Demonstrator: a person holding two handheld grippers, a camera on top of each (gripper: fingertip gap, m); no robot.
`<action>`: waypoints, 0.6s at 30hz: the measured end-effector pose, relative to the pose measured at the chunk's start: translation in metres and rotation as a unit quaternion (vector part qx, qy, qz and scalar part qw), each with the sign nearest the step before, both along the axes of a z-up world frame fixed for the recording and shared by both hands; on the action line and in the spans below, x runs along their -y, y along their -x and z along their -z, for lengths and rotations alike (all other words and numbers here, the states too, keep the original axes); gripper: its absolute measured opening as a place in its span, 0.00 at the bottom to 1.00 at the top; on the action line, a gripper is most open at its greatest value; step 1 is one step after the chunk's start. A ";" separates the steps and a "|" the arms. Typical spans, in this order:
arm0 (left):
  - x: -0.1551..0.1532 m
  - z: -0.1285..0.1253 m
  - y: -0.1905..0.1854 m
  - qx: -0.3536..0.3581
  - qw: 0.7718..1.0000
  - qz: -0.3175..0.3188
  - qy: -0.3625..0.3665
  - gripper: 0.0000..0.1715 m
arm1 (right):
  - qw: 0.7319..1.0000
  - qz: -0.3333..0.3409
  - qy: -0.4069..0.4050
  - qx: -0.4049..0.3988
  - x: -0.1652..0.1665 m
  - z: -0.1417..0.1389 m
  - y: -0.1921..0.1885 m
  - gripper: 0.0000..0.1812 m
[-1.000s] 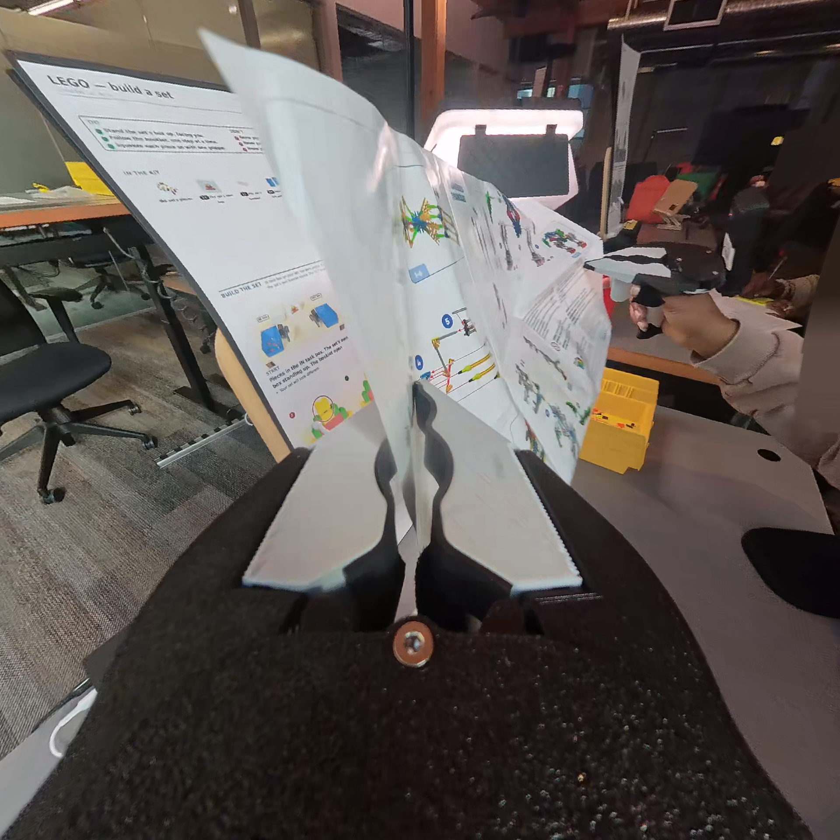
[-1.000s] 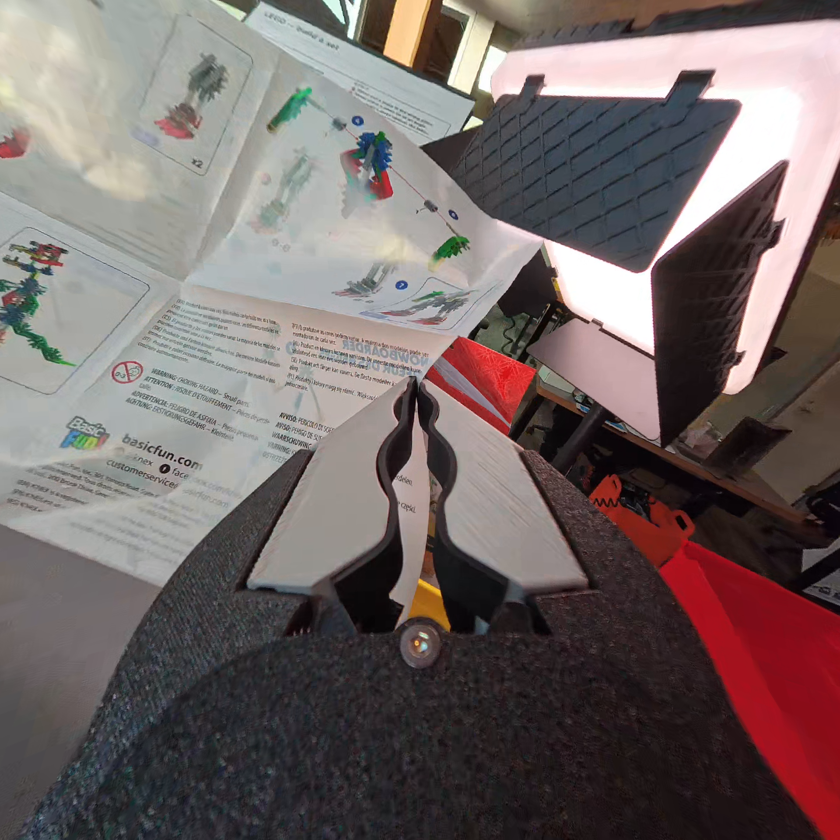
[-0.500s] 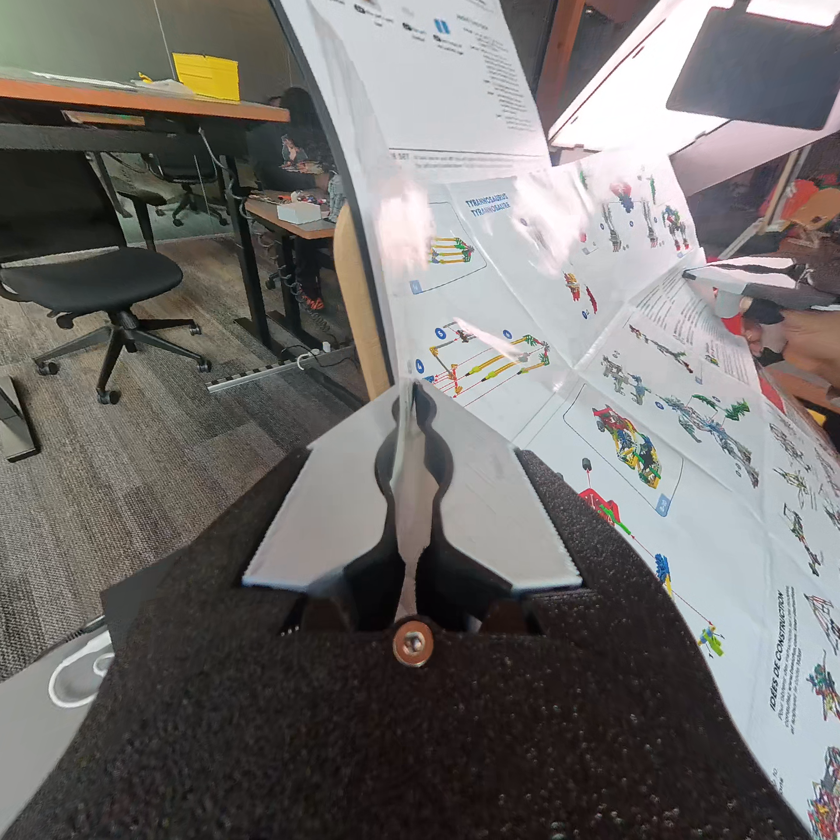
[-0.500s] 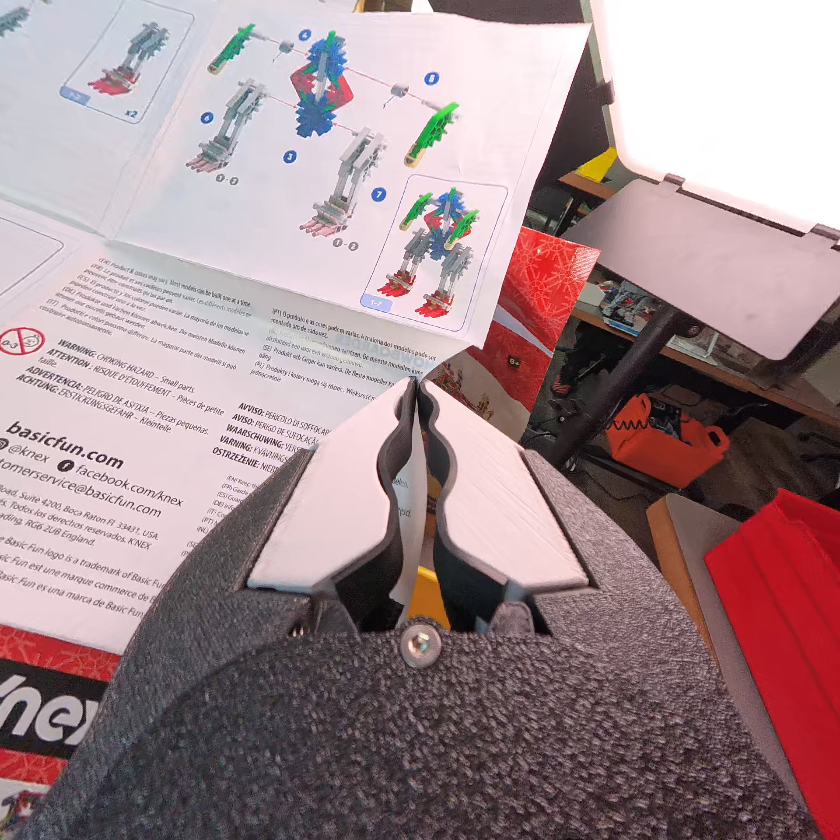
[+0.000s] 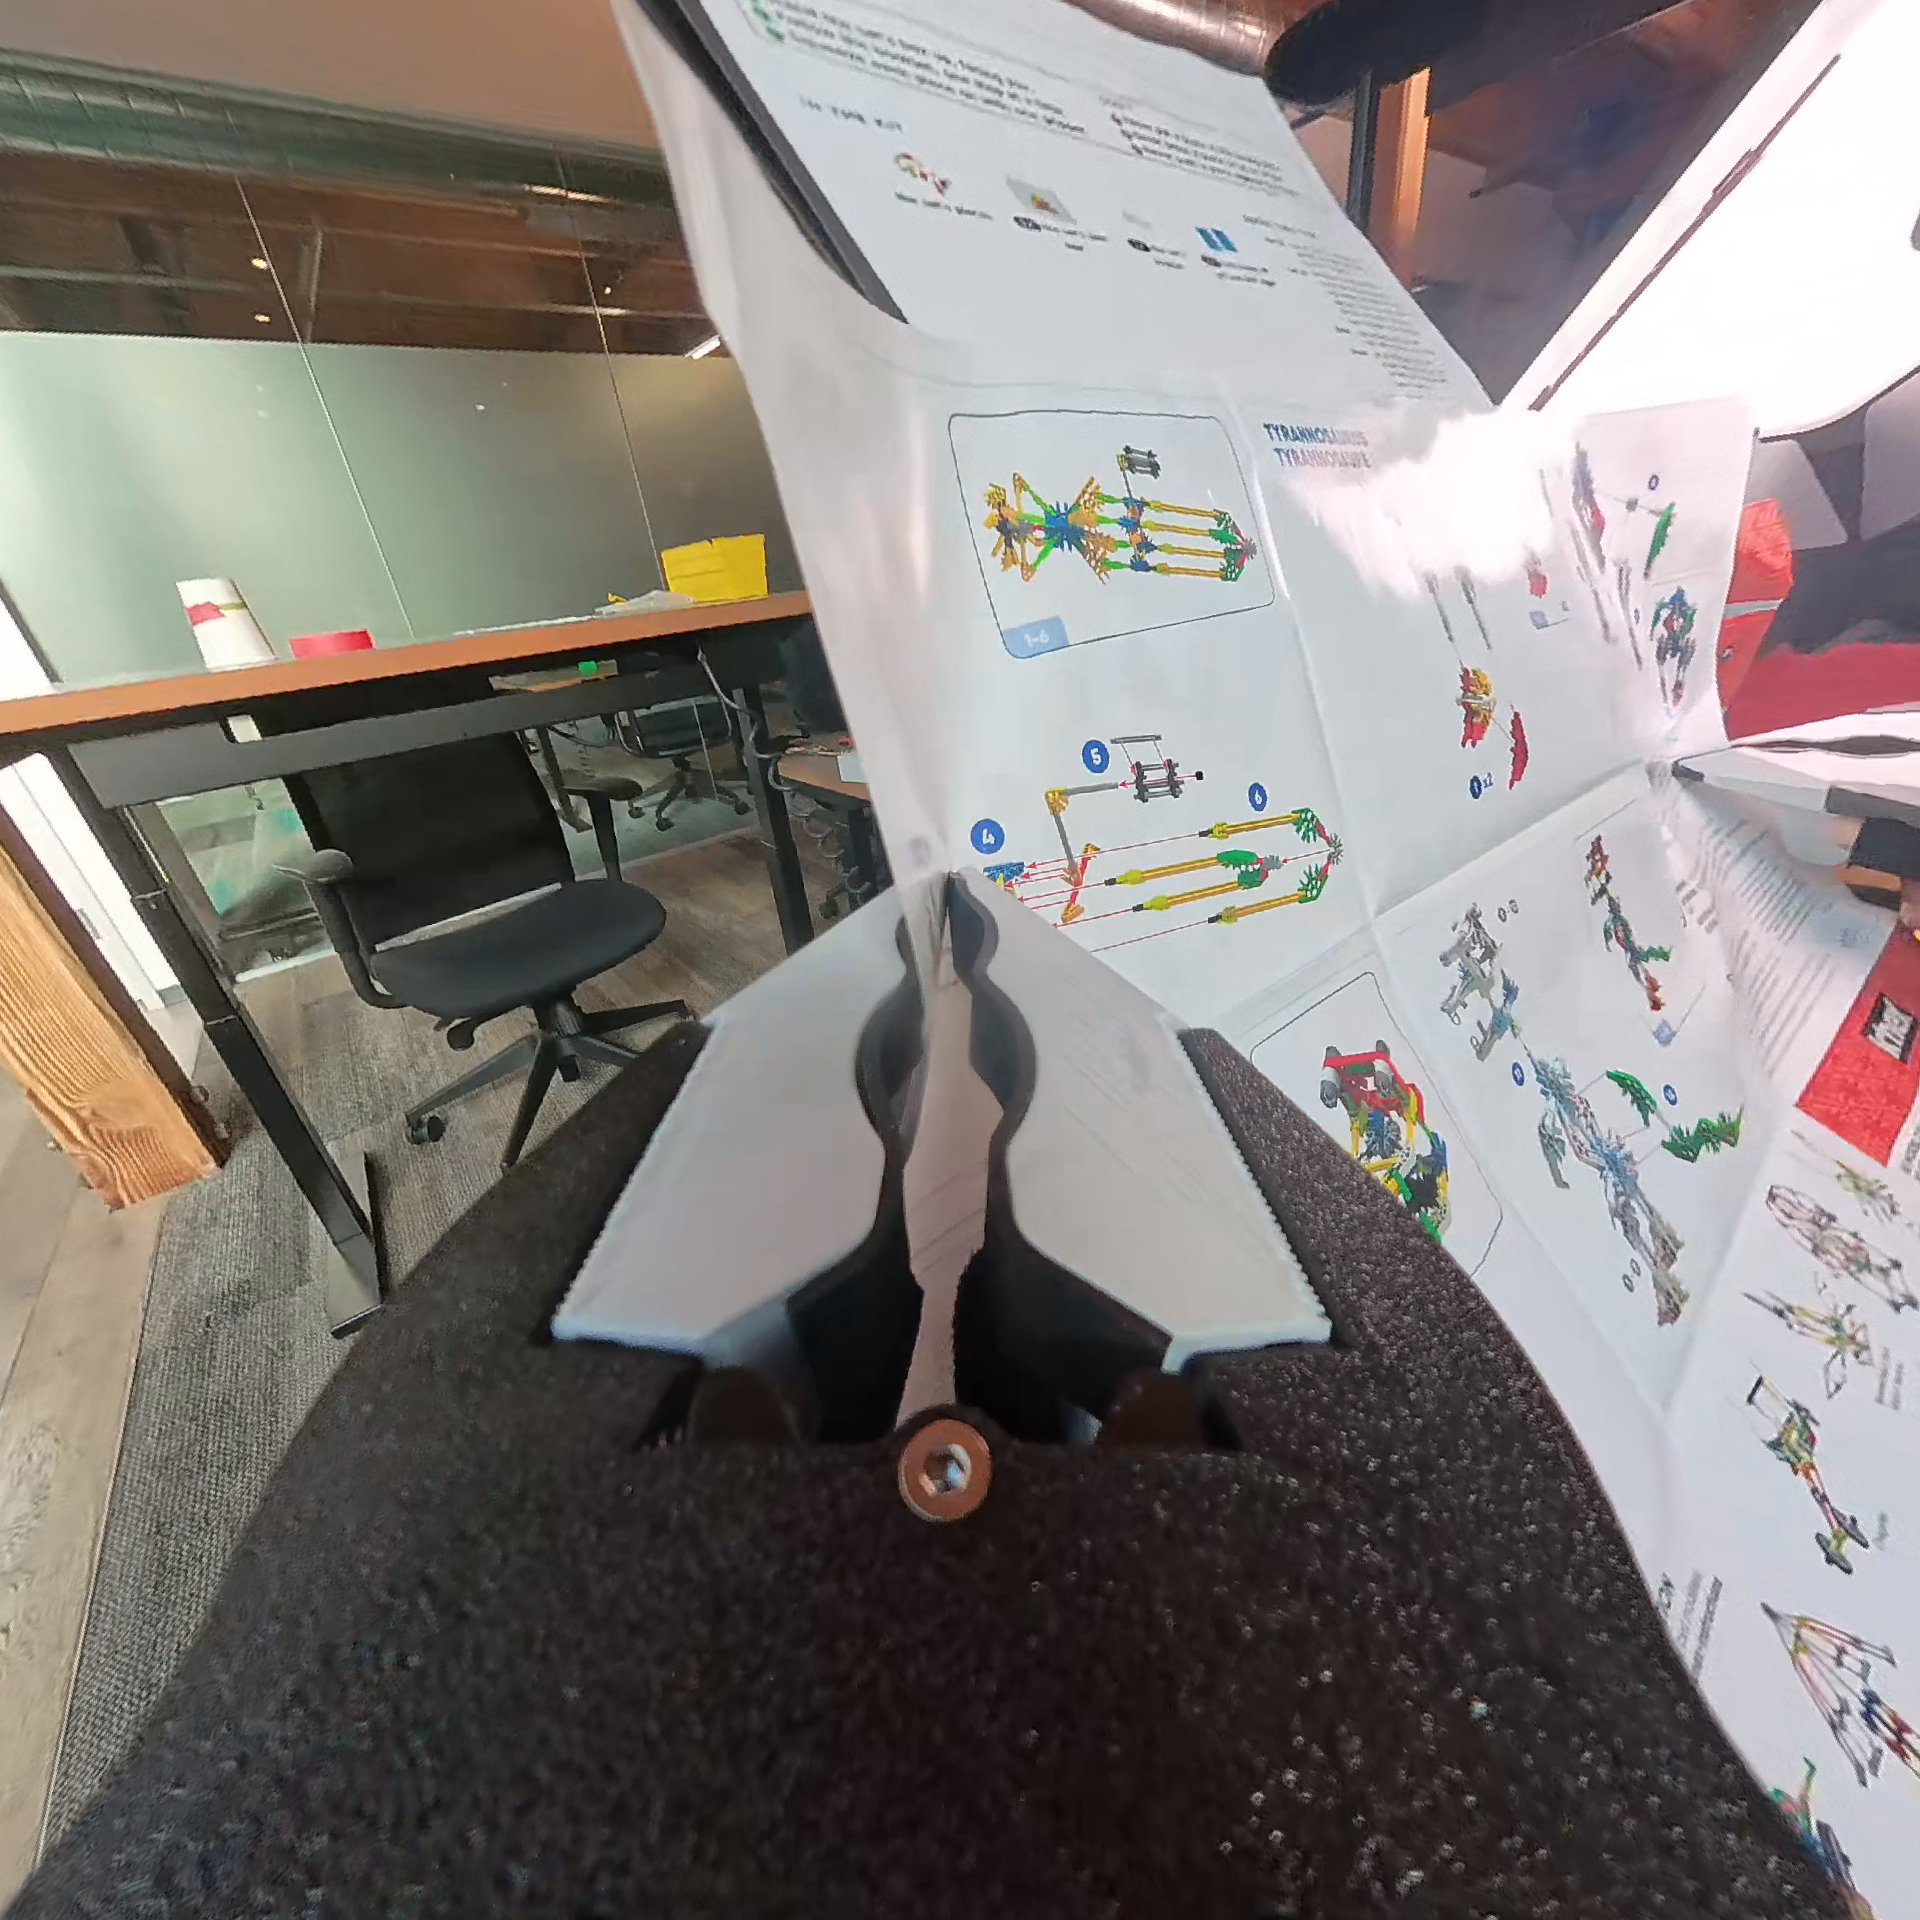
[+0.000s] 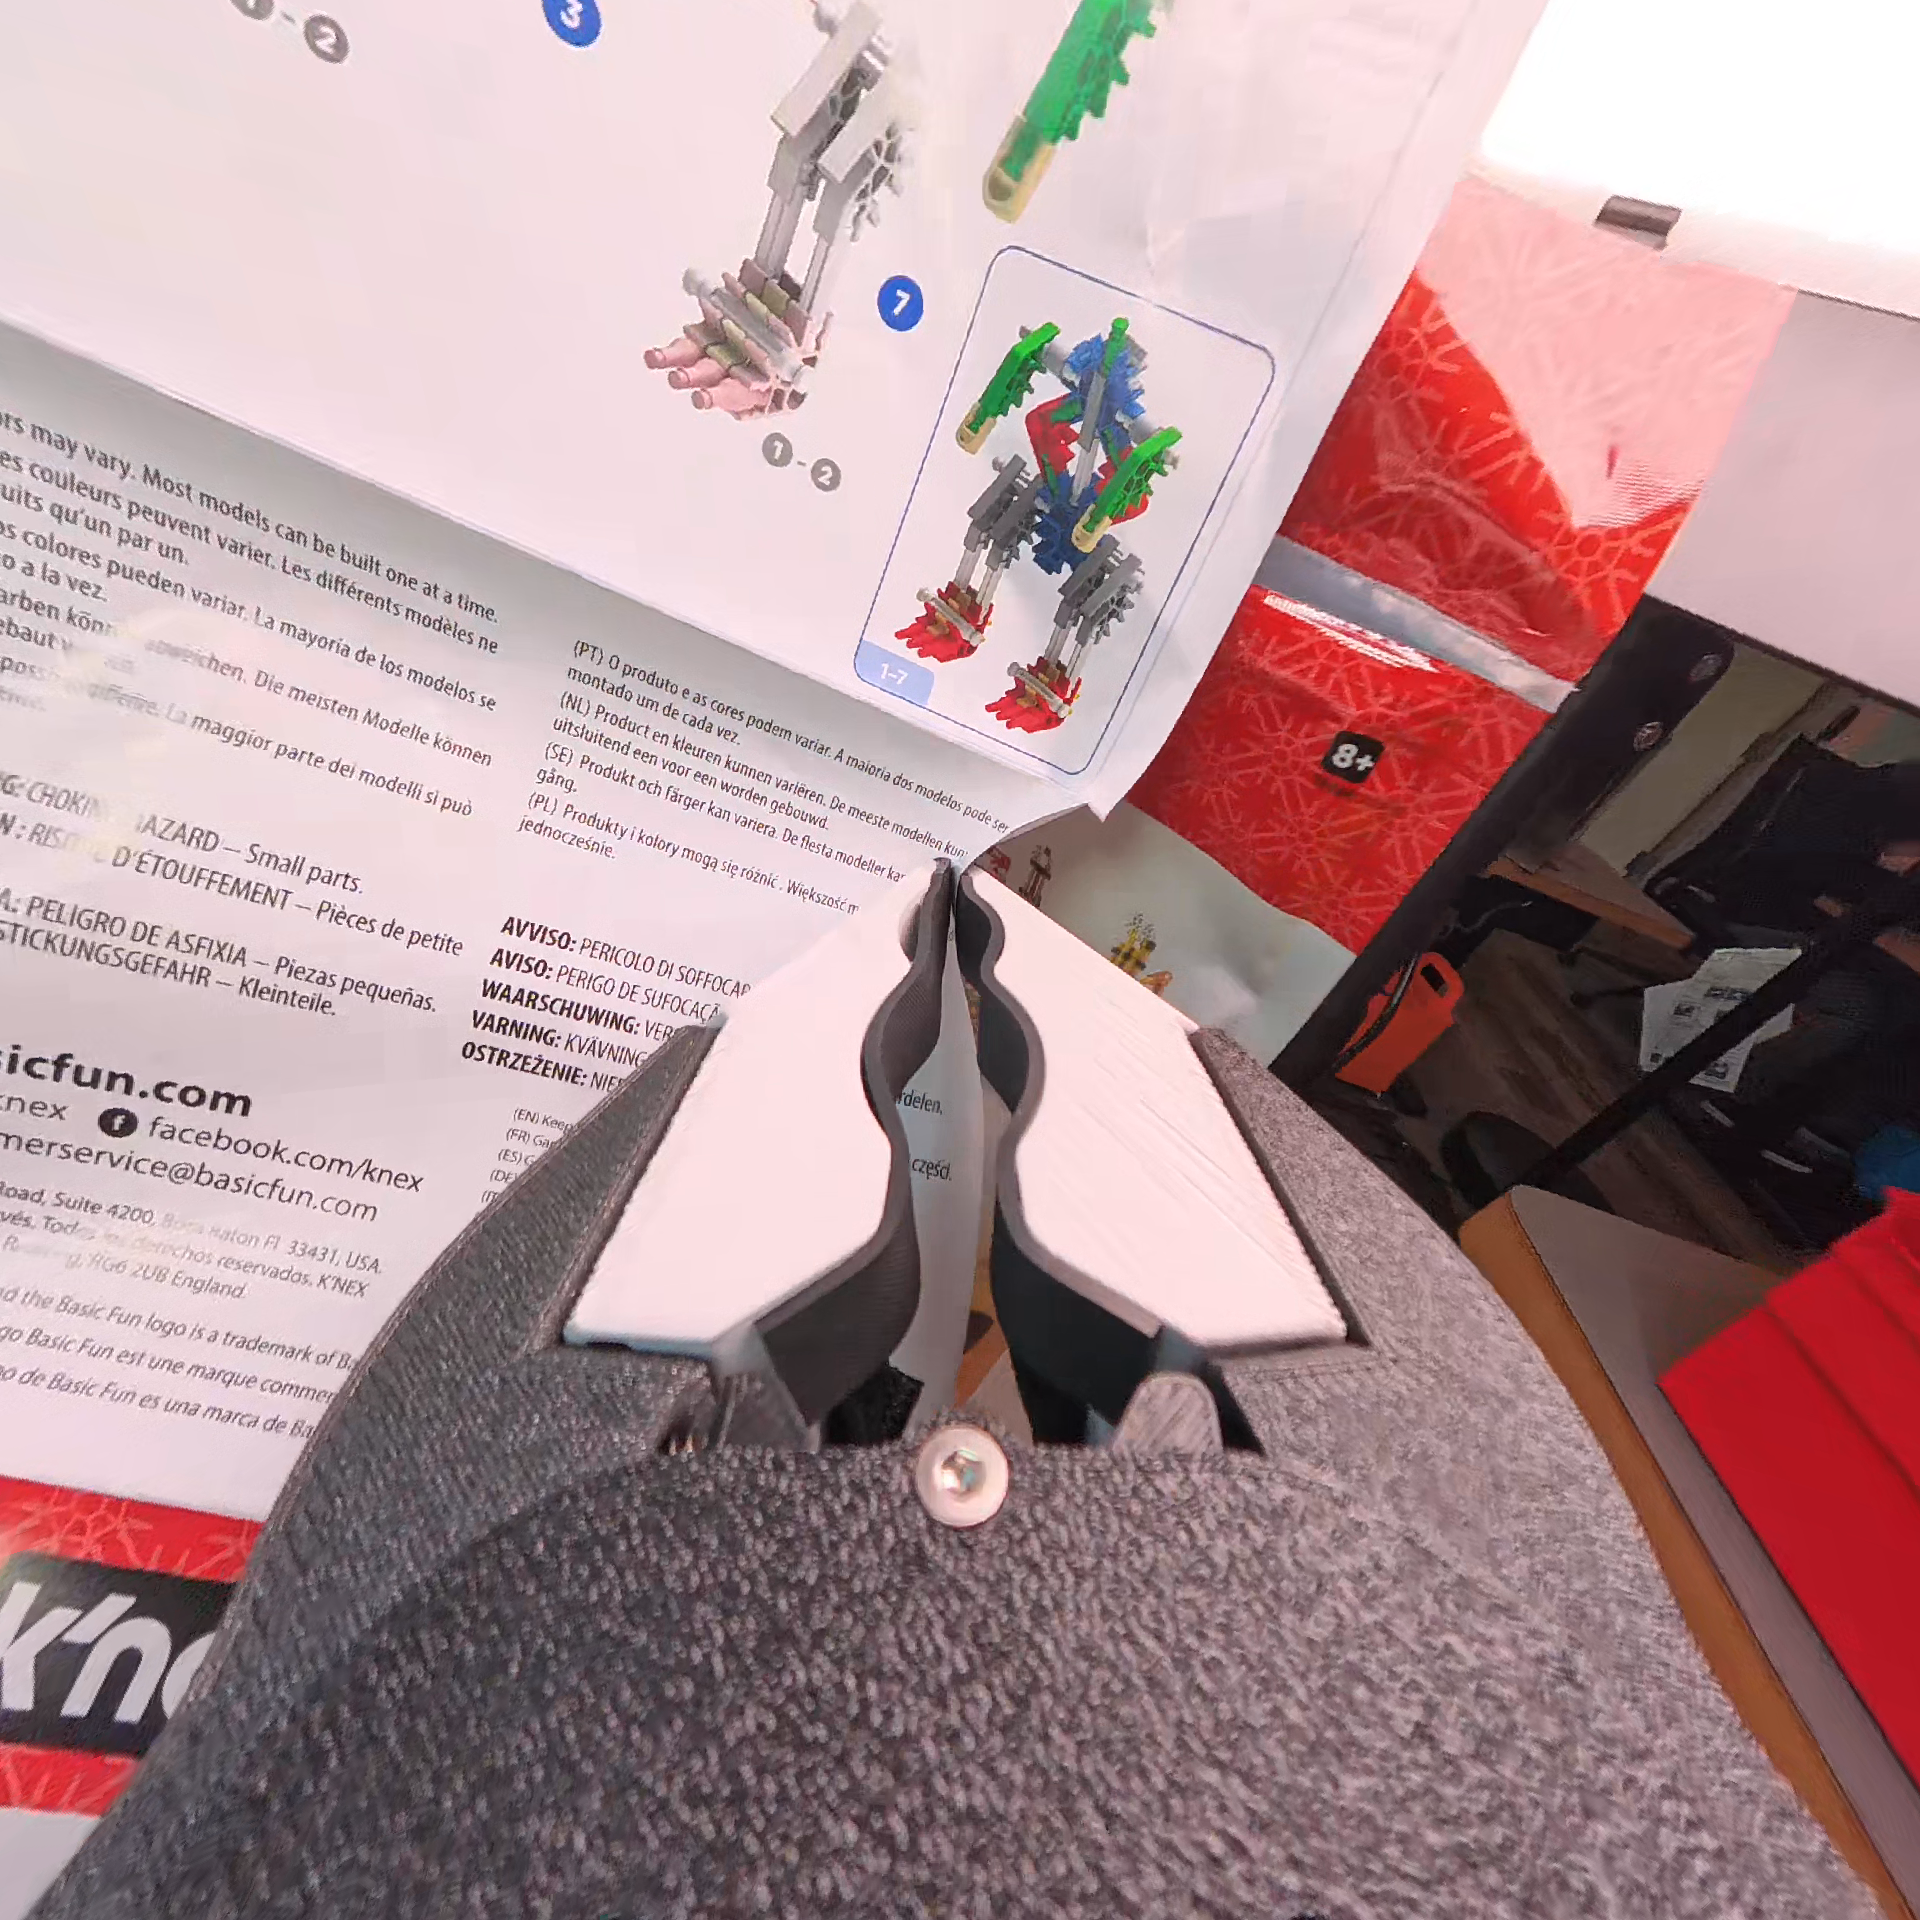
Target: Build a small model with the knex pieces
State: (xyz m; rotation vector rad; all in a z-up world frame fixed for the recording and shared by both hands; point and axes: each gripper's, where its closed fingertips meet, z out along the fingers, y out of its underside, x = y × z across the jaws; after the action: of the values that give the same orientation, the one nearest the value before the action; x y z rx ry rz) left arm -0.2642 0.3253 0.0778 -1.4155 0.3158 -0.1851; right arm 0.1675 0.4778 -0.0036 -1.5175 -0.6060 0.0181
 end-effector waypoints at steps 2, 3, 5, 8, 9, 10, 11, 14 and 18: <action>0.001 -0.007 -0.004 0.016 1.000 -0.003 -0.008 0.00 | 1.000 0.005 0.006 -0.003 0.002 0.000 -0.003 0.00; 0.001 -0.007 -0.004 0.022 1.000 -0.007 -0.008 0.00 | 1.000 0.005 0.011 -0.009 0.004 -0.002 -0.004 0.00; 0.004 -0.004 -0.002 0.027 0.999 -0.021 -0.008 0.00 | 1.000 -0.009 0.016 -0.015 0.015 -0.006 -0.005 0.05; 0.009 0.000 0.001 0.048 0.998 -0.026 -0.012 0.00 | 1.000 -0.004 0.001 0.005 0.036 -0.012 -0.013 0.13; 0.011 0.001 0.002 0.053 0.998 -0.030 -0.014 0.00 | 1.000 0.005 -0.002 0.012 0.044 -0.013 -0.018 0.17; 0.012 0.002 0.003 0.057 0.998 -0.034 -0.017 0.00 | 1.000 0.010 -0.012 0.017 0.055 -0.017 -0.020 0.22; 0.012 0.003 0.004 0.059 0.997 -0.038 -0.020 0.00 | 0.999 0.004 -0.032 0.022 0.071 -0.023 -0.016 0.23; 0.013 0.003 0.004 0.063 0.997 -0.042 -0.031 0.00 | 0.993 -0.104 -0.037 0.044 0.135 -0.014 0.043 0.23; 0.012 0.000 -0.002 0.059 0.996 -0.054 -0.044 0.00 | 0.963 -0.234 0.067 0.111 0.207 0.064 0.148 0.29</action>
State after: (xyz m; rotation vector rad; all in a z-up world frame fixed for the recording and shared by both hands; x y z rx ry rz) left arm -0.2625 0.3129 0.0776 -1.3244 0.1467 -0.1633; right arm 0.0194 0.2709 -0.0678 -1.4855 -1.1554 0.2584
